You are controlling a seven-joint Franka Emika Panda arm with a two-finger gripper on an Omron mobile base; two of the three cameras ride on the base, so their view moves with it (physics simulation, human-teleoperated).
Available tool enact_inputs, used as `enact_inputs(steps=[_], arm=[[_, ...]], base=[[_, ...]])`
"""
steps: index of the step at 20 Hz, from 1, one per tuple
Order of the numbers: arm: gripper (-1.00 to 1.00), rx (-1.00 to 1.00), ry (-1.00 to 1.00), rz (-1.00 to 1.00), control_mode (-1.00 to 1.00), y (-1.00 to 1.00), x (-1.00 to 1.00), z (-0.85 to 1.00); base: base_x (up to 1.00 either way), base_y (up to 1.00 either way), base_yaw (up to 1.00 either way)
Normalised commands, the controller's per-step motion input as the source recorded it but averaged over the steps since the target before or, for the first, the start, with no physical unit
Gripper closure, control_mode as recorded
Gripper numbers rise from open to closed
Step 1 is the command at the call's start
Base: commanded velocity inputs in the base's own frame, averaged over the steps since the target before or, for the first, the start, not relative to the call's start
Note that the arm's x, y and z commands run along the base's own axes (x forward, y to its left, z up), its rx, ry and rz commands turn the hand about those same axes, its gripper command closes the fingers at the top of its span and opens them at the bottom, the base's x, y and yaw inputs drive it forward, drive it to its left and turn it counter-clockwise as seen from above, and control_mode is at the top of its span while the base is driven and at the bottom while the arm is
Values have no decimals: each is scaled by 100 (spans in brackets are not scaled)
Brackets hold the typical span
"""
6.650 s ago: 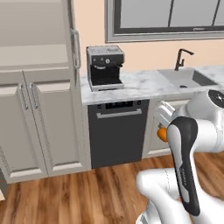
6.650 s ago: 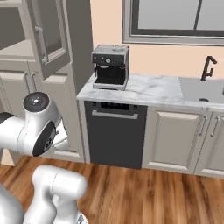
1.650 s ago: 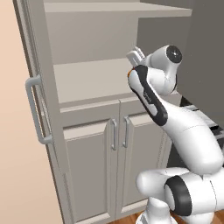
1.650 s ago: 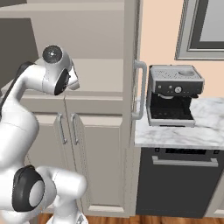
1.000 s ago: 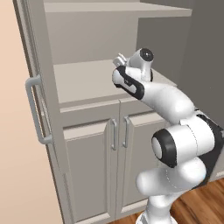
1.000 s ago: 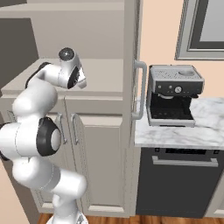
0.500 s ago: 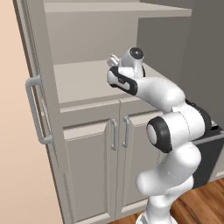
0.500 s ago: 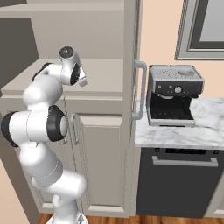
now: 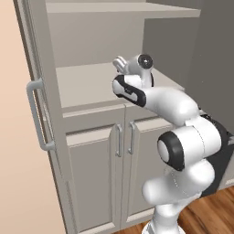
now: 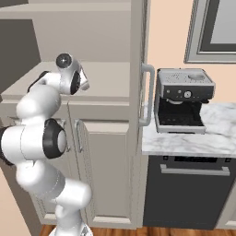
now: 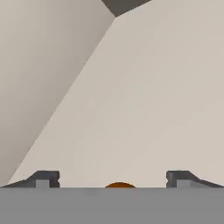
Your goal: Pick the tangerine from the counter and place it in the cabinet. Then close the cabinet.
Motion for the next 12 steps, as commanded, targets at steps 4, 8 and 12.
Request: enact_inputs(steps=[4, 8, 12], arm=[[-100, -5, -62, 0, -100, 13, -100, 12], [-100, -10, -39, 0, -100, 35, -100, 0], [-100, -9, -10, 2, -100, 20, -100, 3]], base=[[0, 0, 0], [0, 0, 0], [0, 0, 0]])
